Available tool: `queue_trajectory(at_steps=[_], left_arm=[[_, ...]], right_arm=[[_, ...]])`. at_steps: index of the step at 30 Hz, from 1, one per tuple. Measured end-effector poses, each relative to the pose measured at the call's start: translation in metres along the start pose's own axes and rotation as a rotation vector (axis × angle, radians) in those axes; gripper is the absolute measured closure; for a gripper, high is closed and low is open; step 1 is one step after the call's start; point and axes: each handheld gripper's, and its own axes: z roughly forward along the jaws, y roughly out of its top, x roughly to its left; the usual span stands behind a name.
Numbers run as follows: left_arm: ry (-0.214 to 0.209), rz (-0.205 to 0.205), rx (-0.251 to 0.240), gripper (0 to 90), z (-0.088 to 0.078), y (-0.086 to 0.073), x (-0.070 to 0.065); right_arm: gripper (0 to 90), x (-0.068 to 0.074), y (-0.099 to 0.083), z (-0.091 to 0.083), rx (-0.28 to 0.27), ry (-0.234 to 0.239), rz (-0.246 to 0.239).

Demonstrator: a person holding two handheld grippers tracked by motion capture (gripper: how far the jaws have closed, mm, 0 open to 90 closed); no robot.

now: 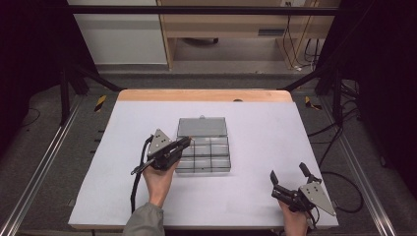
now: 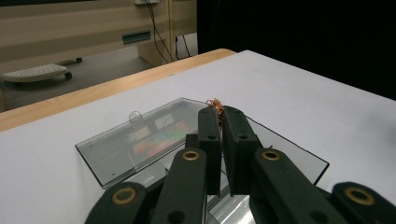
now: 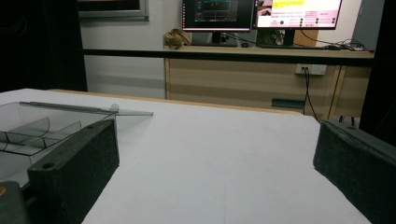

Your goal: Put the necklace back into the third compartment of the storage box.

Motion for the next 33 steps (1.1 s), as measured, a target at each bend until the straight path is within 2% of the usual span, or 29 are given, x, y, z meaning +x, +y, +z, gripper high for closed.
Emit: queue_trajectory(at_steps=[15,24,33], left_arm=[[-0.033,-0.005,0.007,85.4,0.035,0.004,-0.009],[-0.063,0.0,0.048,85.4,0.058,0.003,-0.018],[-0.081,0.0,0.082,85.3,0.072,0.001,-0.023]], right_arm=[[0.8,0.0,0.0,0.0,0.0,0.0,0.0],[0.8,0.0,0.0,0.0,0.0,0.0,0.0],[0.8,0.0,0.0,0.0,0.0,0.0,-0.001]])
